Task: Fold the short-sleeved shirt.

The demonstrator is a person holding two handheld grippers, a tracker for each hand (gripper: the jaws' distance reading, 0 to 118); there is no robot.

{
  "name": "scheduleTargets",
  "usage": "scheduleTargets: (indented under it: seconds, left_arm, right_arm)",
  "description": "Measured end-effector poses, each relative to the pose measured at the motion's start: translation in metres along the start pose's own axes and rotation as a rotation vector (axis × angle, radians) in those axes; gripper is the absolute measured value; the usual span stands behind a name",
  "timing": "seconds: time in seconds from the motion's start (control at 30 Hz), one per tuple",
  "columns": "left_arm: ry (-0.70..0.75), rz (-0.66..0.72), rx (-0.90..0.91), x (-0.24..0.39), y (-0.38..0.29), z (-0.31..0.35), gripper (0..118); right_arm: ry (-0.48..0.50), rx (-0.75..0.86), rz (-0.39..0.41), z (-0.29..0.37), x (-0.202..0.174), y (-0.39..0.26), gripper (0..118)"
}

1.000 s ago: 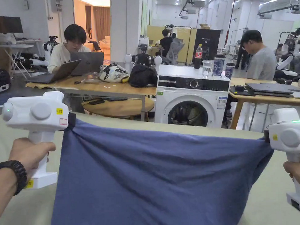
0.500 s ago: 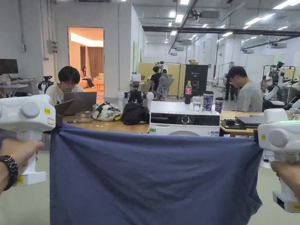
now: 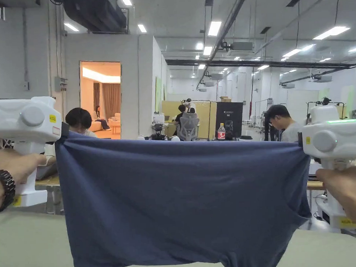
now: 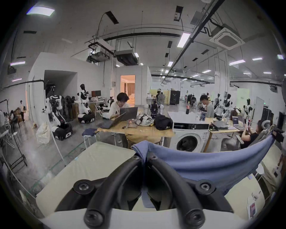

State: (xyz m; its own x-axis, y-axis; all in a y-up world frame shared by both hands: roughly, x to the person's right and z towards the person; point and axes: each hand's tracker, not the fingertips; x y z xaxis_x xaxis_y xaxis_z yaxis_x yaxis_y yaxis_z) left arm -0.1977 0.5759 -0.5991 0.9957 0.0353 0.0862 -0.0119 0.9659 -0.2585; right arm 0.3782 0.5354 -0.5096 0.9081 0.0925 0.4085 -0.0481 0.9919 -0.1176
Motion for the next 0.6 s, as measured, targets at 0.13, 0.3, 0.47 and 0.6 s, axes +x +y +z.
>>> scheduleTargets:
  seconds: [0.13, 0.3, 0.47, 0.6]
  left_arm:
    - [0.007, -0.017, -0.043, 0.004, -0.024, -0.004, 0]
    - [-0.006, -0.044, -0.117, 0.006, -0.087, -0.011, 0]
    - [-0.040, -0.015, -0.222, -0.001, -0.174, -0.004, 0]
    - [-0.051, -0.033, -0.289, -0.004, -0.245, 0.020, 0]
  right_arm:
    - [-0.001, -0.018, 0.010, 0.005, -0.002, -0.021, 1]
    - [-0.001, -0.097, 0.049, 0.016, -0.003, -0.084, 1]
    - [0.009, -0.218, 0.067, 0.039, 0.003, -0.165, 1]
    - [0.002, -0.264, 0.080, 0.083, 0.012, -0.227, 1]
